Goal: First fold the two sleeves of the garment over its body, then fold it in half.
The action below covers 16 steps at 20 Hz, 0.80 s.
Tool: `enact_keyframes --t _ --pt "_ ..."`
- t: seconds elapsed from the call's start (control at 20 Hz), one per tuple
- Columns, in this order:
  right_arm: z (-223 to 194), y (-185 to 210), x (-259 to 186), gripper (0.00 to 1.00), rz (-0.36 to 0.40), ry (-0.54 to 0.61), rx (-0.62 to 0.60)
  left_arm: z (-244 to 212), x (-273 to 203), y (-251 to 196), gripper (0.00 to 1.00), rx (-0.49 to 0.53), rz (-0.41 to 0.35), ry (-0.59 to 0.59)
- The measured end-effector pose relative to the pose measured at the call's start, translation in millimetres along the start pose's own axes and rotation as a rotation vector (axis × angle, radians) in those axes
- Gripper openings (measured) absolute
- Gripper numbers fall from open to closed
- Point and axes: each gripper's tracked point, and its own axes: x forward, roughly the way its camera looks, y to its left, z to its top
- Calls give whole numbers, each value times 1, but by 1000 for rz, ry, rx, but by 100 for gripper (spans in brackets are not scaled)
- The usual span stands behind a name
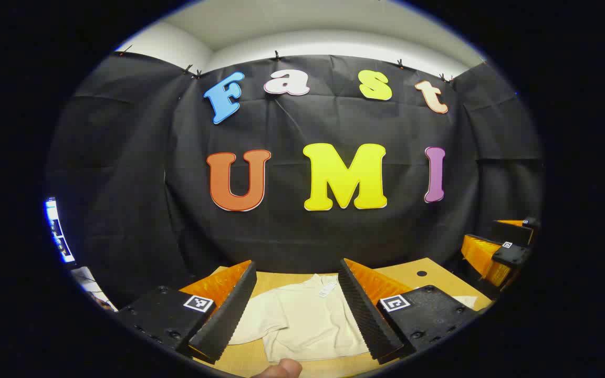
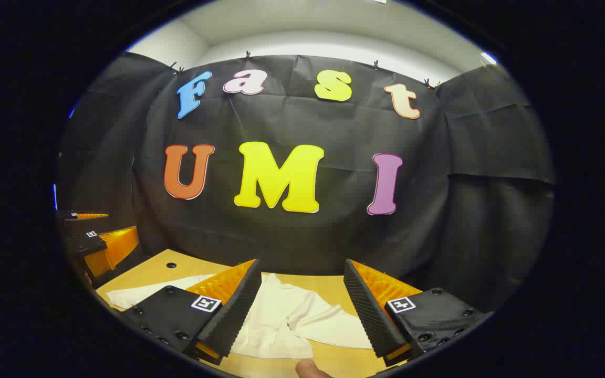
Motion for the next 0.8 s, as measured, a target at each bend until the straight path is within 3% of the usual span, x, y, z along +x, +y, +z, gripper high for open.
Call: enact_keyframes --t 0.8 --pt "-9 -11 8 98 -21 18 8 -4 7 -17 99 13 -29 24"
